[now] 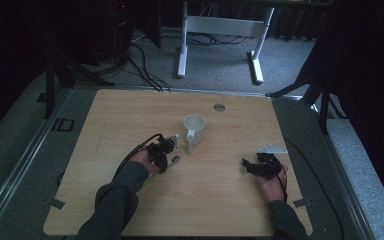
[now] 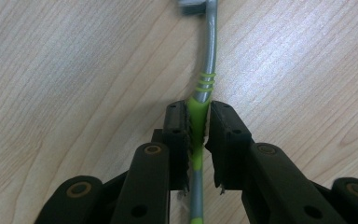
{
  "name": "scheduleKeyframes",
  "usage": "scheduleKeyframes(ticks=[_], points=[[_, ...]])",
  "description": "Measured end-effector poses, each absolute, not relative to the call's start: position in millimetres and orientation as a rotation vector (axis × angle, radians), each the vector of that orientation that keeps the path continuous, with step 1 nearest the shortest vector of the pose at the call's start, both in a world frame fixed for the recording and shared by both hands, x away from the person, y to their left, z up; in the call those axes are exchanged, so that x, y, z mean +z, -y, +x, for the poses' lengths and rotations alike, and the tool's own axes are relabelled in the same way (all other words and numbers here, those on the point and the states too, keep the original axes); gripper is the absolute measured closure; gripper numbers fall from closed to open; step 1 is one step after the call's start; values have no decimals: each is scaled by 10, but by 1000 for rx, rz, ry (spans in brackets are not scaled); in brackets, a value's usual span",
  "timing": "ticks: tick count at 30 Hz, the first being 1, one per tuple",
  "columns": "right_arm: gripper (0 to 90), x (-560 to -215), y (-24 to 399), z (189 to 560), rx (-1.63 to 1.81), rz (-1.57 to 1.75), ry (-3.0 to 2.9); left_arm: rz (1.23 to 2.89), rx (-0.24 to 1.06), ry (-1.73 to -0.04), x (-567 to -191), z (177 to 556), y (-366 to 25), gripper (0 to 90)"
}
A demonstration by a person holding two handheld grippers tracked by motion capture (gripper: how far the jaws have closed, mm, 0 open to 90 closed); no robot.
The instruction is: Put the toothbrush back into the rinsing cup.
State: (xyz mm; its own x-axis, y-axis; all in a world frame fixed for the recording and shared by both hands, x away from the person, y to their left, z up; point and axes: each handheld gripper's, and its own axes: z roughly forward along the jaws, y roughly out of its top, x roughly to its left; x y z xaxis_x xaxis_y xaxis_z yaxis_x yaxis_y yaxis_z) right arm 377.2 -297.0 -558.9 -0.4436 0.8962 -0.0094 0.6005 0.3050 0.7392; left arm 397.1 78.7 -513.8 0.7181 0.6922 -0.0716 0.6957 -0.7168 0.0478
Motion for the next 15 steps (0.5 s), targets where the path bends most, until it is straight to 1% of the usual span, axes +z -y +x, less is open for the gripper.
scheduleKeyframes(ticks=[15], points=[[294,-5589,2969,3772,946,1333,-2155,2860,-90,-1139,-5166,3982,-793,799]])
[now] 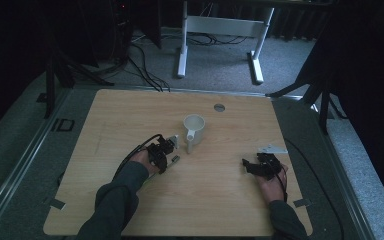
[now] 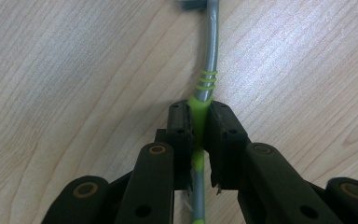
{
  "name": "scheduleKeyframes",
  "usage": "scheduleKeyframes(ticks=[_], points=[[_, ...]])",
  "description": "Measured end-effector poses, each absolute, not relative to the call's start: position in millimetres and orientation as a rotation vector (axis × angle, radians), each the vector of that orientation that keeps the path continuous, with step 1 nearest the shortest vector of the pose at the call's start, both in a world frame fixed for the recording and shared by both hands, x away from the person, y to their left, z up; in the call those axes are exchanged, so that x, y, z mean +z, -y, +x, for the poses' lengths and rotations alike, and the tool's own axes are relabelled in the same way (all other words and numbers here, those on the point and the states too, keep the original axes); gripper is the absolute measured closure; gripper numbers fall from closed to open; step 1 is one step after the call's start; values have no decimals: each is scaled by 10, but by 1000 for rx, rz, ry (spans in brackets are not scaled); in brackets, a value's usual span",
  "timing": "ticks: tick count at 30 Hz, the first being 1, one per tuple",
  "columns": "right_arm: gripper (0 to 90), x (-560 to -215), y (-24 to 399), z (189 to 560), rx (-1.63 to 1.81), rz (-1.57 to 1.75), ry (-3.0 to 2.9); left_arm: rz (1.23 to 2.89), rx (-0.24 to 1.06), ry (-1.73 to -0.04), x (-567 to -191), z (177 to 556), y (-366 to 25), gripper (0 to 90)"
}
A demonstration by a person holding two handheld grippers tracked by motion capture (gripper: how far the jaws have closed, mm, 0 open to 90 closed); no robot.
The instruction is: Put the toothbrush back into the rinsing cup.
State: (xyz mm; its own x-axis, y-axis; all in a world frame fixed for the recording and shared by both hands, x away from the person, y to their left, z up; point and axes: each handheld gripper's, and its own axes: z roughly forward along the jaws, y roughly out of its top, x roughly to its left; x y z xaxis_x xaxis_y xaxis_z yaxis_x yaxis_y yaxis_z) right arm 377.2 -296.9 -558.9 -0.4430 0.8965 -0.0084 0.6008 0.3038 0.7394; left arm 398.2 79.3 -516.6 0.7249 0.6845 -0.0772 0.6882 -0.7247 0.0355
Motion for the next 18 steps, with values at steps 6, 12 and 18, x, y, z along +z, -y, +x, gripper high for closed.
scheduleKeyframes(ticks=[6,12,18], points=[[294,-5589,2970,3772,945,1332,-2156,2856,-97,-1143,-5167,3984,-799,799],[294,-5589,2970,3773,945,1332,-2156,2853,-77,-1148,-5164,3980,-813,809],[294,-5589,2969,3772,945,1333,-2156,2823,-60,-1165,-5107,3983,-859,811]])
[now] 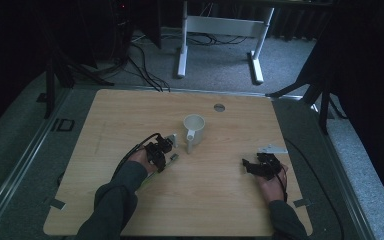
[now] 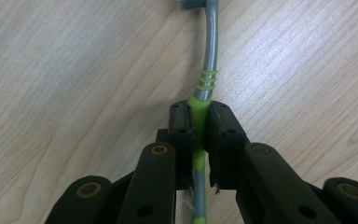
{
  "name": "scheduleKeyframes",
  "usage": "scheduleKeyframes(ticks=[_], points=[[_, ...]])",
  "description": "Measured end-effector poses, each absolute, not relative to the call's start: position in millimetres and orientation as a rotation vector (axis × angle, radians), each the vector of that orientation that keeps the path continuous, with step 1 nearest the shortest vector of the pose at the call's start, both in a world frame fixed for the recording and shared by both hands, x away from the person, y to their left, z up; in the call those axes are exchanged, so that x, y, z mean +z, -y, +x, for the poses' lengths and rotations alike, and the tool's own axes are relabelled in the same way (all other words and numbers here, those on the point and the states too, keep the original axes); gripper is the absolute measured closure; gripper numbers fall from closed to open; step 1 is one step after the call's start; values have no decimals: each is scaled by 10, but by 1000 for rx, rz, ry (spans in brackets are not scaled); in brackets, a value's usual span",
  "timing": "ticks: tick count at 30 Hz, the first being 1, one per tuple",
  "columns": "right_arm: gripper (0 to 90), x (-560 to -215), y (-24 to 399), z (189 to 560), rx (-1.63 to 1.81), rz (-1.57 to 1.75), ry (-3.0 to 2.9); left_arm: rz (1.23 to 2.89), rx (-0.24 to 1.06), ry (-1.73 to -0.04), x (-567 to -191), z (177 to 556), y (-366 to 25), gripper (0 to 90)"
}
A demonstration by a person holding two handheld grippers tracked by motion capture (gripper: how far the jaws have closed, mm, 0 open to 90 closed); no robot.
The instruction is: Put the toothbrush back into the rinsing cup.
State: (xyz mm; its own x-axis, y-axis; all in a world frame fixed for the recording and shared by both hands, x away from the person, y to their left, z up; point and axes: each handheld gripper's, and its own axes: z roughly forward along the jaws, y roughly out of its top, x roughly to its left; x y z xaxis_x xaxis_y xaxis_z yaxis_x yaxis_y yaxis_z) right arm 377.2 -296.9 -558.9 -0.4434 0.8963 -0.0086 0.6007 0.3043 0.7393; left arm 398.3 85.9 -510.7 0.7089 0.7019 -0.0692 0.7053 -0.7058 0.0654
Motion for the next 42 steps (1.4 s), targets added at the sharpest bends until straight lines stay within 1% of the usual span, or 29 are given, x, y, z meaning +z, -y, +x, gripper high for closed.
scheduleKeyframes(ticks=[30,42], points=[[294,-5588,2969,3772,945,1333,-2156,2615,108,-1230,-4749,4015,-1095,811],[294,-5588,2969,3772,945,1333,-2157,2548,148,-1249,-4660,4015,-1164,811]])
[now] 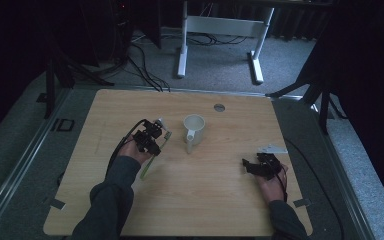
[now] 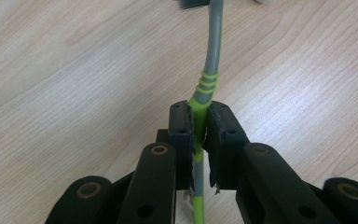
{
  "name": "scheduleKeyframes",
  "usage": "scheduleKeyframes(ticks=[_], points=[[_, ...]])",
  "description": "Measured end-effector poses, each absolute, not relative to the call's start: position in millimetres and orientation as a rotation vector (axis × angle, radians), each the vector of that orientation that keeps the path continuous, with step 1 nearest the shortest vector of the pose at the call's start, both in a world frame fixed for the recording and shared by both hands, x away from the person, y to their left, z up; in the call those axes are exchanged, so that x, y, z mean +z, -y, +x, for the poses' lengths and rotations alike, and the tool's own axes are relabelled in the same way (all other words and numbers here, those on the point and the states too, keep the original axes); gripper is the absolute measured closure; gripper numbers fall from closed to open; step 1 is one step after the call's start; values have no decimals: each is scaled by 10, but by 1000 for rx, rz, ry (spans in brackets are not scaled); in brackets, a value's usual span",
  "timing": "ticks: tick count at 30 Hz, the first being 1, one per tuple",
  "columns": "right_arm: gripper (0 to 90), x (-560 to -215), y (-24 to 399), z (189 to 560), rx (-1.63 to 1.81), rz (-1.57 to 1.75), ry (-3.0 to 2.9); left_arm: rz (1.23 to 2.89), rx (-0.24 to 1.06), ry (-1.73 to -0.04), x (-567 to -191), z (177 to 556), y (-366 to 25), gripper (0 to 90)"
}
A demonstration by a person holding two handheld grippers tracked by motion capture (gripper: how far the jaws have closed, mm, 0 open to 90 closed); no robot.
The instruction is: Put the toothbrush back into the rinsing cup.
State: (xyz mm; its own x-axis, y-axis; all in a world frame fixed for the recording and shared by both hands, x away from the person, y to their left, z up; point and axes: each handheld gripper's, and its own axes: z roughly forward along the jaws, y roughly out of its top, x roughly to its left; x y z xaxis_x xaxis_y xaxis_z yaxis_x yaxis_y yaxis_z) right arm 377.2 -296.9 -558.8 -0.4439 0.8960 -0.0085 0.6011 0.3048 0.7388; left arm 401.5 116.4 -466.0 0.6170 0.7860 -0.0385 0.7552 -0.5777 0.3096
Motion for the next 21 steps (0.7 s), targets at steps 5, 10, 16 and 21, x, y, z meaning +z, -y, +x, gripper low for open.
scheduleKeyframes(ticks=[5,10,16,21], points=[[294,-5588,2969,3772,945,1333,-2156,2523,164,-1251,-4615,4011,-1195,812],[294,-5588,2970,3772,945,1332,-2157,2501,184,-1243,-4554,3999,-1215,812],[294,-5588,2969,3772,945,1332,-2156,2462,218,-1235,-4517,3991,-1229,812],[294,-5588,2969,3772,945,1333,-2157,2426,246,-1231,-4481,3983,-1247,812]])
